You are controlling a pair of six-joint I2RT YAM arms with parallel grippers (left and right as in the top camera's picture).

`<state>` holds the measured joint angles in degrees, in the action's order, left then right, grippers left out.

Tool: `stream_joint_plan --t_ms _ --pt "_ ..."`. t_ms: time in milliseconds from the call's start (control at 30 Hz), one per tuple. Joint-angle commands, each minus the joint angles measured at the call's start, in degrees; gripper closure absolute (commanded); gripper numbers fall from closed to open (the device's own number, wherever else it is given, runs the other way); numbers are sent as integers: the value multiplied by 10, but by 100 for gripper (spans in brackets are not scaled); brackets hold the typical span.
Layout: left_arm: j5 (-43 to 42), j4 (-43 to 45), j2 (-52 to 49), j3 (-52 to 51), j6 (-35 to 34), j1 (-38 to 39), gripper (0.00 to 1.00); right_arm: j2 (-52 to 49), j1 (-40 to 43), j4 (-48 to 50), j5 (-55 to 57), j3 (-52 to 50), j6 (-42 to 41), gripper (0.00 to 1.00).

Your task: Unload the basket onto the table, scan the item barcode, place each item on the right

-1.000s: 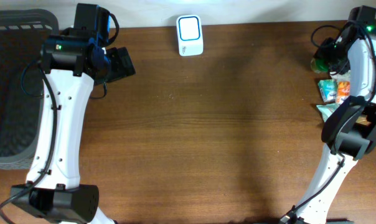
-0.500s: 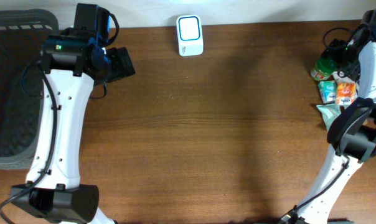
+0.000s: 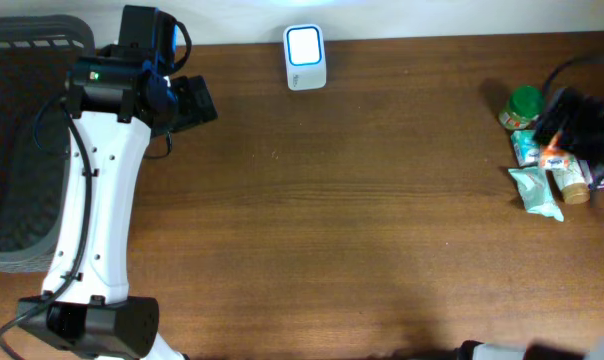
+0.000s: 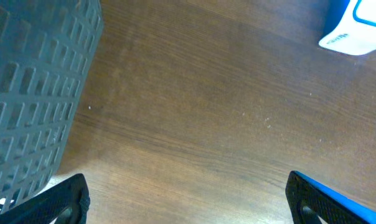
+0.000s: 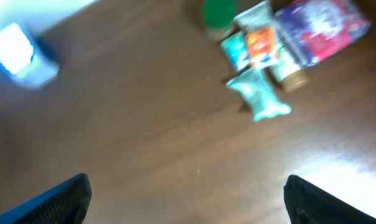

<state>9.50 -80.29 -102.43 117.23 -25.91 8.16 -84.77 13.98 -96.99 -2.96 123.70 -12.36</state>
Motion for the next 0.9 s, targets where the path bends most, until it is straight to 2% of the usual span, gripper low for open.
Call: stream_joint_plan --t_ms 0,67,267,333,567,700,800,867 --pt "4 0 8 5 7 -3 1 138 -67 1 4 -111 14 1" --pt "4 0 8 5 7 -3 1 237 -94 1 -1 -223 14 1" --pt "4 0 8 5 7 -3 1 424 -95 -3 -42 -422 10 2" --pt "4 0 8 5 7 -3 1 457 -95 -3 -42 -451 10 1" --pt "4 0 8 5 7 -3 1 458 -95 4 -42 -451 12 1" --pt "4 0 8 5 7 -3 1 486 -95 112 -56 -527 42 1" --pt "4 0 8 5 7 -3 1 554 -95 249 -126 -655 146 1" --pt "4 0 8 5 7 -3 1 614 -95 377 -134 -766 154 1"
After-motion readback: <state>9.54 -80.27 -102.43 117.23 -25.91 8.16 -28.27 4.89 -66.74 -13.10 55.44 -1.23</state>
